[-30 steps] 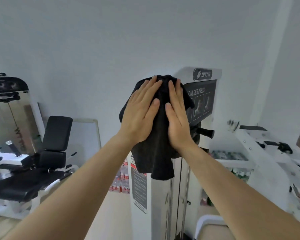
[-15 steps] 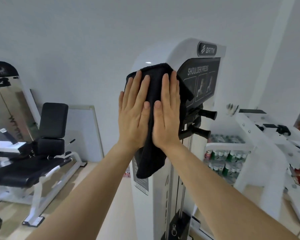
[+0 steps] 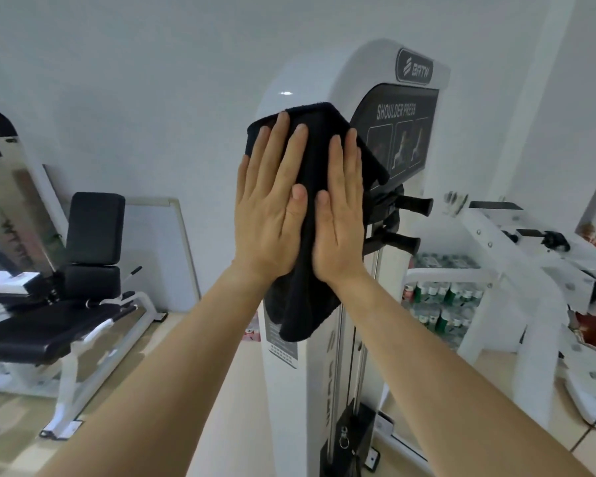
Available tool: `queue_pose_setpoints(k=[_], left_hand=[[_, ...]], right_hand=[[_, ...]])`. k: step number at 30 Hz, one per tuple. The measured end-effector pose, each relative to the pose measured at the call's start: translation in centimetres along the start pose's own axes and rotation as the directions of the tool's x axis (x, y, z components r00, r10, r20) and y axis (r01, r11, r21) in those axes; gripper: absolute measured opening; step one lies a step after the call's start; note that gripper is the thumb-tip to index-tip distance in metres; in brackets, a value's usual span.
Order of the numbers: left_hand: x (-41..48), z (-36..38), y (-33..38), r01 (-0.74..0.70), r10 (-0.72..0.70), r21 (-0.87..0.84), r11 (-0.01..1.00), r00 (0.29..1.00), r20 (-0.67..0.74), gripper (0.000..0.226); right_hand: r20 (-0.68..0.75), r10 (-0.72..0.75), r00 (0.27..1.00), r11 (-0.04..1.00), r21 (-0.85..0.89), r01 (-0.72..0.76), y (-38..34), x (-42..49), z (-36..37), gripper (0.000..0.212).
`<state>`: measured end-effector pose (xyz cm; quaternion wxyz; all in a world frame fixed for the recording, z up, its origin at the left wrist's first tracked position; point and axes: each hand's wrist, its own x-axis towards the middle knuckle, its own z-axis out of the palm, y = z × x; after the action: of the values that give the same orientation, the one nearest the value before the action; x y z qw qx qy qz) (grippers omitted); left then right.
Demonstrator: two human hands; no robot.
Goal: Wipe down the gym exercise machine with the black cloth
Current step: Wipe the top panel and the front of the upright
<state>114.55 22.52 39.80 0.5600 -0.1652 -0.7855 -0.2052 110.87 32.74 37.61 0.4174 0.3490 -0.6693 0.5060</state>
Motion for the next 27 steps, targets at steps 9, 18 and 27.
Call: queue_pose_setpoints(k=[9, 18, 27], left_hand=[[-5.9, 0.6, -0.3, -0.009, 0.006, 0.028, 1.0, 0.994, 0.107, 0.058], [-5.2, 0.5, -1.1, -0.061, 0.057, 0.055, 0.997, 0.996, 0.07, 0.056], [-7.6, 2.6, -1.5, -0.056, 0.057, 0.02, 0.998, 0.997, -0.043, 0.059]], right_hand=[[0.093, -0.023, 0.995, 0.997, -0.072, 0.03, 1.1, -5.0, 0.3, 0.057], [0.044, -0.06, 0.997, 0.987, -0.148, 0.066, 1.7, -5.4, 0.2, 0.056], [0.031, -0.196, 0.98, 0.98, -0.021, 0.196, 2.8, -6.0, 1.3, 0.059]])
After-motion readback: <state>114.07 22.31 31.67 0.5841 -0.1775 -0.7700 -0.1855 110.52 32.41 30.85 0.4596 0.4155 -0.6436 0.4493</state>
